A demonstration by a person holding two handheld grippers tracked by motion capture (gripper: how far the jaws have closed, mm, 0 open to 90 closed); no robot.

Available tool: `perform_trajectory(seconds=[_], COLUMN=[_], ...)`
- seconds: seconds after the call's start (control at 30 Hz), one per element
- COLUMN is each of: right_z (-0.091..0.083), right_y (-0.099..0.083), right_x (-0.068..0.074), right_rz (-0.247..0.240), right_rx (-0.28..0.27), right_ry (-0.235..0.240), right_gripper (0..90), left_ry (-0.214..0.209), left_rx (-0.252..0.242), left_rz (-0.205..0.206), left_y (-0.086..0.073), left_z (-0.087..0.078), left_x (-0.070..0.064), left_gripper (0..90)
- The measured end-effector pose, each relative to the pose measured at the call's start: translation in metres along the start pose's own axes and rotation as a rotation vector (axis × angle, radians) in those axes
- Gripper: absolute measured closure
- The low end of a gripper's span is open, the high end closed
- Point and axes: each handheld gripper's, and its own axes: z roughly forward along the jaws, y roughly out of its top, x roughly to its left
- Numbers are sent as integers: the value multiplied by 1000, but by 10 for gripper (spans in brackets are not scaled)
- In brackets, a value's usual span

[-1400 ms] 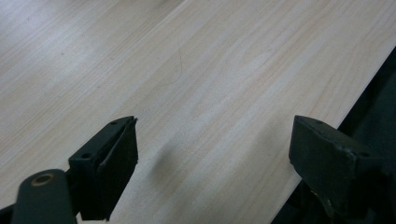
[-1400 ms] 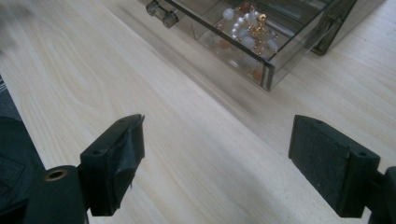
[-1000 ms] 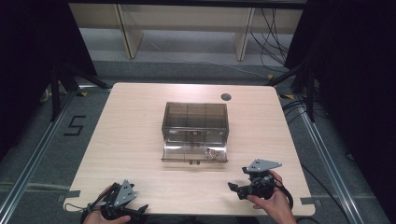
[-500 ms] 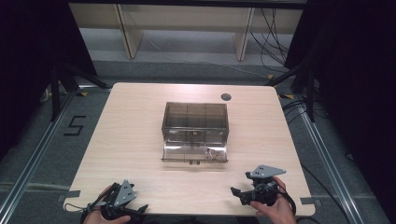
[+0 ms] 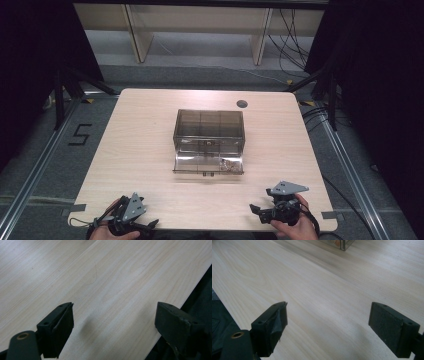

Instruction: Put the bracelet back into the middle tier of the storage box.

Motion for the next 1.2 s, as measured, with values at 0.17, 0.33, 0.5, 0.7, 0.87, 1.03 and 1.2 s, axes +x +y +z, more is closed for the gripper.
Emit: perform_trajectory(seconds=[0.17,0.33,0.5,0.7,0.87,1.03,1.2], right_z=[0,-2,-3,-4,-6,-5,-6], right_y=[-3,-6,-9,-16,-15,-17,-16], right_x=[1,3,4,9,3,3,3], right_rz=[1,-12,-28,23,-39,-40,-38], right_rx=[8,28,46,31,66,52,55], right_ry=[10,5,9,10,41,14,6], right_gripper=[166,166,166,166,166,166,166], left_ry=[1,-1,-3,-4,0,-4,8], left_rx=[11,12,10,12,16,15,11], left_rz=[0,-3,-1,3,15,6,23], left_y=[0,0,0,1,1,1,1], left_z=[-1,-1,-1,-1,-1,-2,-2], left_x=[0,0,0,0,1,0,1], left_gripper=[155,155,155,155,155,155,155])
